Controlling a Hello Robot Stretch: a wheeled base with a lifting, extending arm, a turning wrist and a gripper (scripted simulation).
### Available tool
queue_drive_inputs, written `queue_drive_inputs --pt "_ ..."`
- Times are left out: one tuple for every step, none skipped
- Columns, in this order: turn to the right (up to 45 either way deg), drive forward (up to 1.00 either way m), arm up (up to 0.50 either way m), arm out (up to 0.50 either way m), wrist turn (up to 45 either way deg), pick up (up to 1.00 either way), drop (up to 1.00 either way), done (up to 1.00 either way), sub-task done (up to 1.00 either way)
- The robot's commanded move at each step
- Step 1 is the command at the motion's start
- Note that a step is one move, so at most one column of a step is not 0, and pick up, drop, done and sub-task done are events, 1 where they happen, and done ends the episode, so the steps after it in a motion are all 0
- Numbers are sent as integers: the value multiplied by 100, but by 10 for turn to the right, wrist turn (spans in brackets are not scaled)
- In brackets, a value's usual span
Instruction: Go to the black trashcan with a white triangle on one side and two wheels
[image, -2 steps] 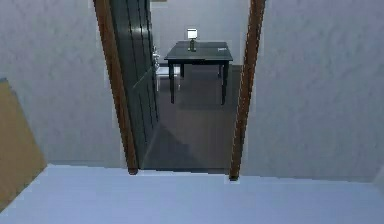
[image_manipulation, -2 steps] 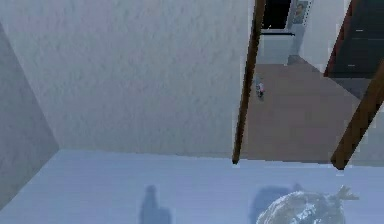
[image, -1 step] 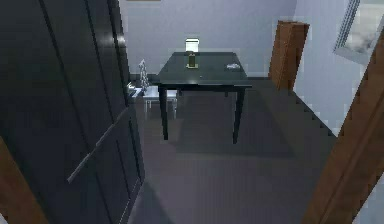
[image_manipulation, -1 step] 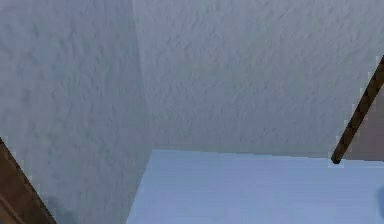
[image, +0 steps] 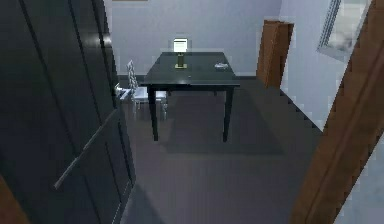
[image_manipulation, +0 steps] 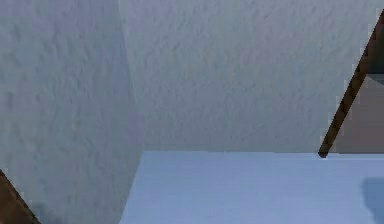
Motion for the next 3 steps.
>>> queue_drive_inputs --pt "0 20 0 0 0 0 0 0 0" --pt "0 40 0 0 0 0 0 0 0" --pt "420 0 0 0 0 0 0 0 0"
